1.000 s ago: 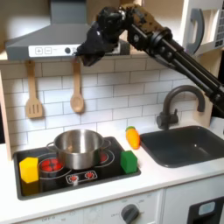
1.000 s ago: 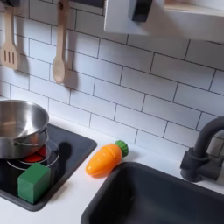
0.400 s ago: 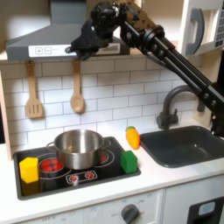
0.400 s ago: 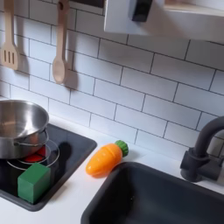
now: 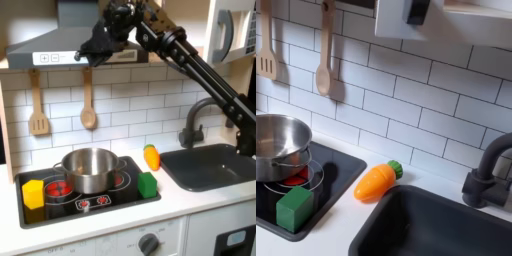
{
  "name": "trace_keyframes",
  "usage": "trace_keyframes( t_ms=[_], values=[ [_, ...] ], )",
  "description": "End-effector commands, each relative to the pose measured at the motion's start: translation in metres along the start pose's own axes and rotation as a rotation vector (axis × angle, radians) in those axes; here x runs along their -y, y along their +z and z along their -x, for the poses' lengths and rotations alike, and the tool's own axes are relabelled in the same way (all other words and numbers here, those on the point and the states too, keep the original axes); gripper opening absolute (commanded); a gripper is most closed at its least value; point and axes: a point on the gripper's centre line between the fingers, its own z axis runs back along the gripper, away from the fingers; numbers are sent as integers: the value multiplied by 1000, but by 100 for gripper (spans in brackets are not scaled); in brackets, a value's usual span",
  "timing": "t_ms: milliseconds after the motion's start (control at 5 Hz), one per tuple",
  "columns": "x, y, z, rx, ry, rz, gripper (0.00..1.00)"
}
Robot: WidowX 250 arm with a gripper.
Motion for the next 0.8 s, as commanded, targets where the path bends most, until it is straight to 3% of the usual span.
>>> trace_keyframes(
  t_ms=[0,400,600],
  values=[
    [-8,12,-6,-13,-11,5,0],
    [-9,9,-3,-16,-12,-1,0],
    [-4,-5,1,-38,-21,7,0]
  ],
)
